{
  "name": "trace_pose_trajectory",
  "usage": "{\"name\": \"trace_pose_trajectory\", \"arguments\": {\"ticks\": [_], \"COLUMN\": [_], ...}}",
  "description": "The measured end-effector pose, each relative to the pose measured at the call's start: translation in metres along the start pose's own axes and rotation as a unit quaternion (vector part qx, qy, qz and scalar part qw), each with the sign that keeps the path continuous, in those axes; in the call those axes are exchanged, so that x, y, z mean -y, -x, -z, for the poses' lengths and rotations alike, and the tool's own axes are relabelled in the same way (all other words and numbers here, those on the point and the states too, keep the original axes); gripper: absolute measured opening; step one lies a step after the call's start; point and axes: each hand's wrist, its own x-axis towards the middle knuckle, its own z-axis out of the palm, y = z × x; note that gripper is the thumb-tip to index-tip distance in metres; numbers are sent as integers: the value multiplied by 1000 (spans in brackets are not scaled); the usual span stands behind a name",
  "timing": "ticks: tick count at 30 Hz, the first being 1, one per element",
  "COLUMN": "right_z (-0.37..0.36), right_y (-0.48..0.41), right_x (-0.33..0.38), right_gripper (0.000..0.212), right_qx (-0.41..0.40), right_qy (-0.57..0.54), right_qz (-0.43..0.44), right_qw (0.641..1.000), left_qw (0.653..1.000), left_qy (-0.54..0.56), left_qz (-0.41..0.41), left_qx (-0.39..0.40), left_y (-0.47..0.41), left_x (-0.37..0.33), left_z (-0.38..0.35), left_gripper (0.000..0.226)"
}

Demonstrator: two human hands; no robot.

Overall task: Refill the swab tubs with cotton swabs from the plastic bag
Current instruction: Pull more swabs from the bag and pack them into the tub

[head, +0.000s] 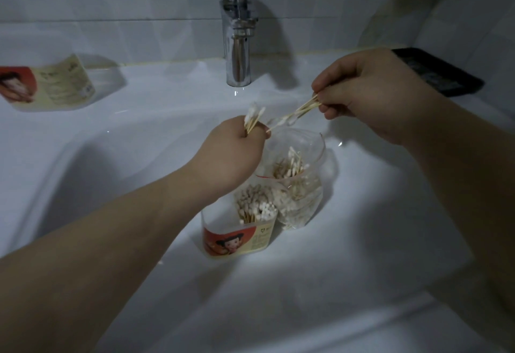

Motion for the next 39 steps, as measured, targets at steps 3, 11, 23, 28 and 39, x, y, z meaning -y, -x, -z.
{"name": "trace_pose_trajectory", "arguments": {"ticks": [3, 11, 23, 28, 39], "right_z": [0, -8, -15, -18, -23], "right_y": [2, 12, 14, 18, 14], "right_x": [0, 4, 4, 8, 4], "right_gripper": [26, 20, 17, 15, 19], "right_qx": [18, 93, 113, 103, 54], "right_qy": [12, 37, 42, 8, -123], "right_qz": [2, 30, 58, 88, 50], "right_qw": [1000, 994, 991, 991, 990], "left_qw": [996, 987, 989, 992, 990], "left_qy": [82, 147, 44, 20, 82], "left_qz": [16, -40, -118, -125, -113], "left_qx": [-20, -51, -73, -1, 38], "left_y": [-3, 5, 9, 6, 6], "left_x": [2, -8, -13, -5, -5], "left_z": [1, 4, 8, 3, 3], "left_gripper": [32, 54, 77, 53, 30]}}
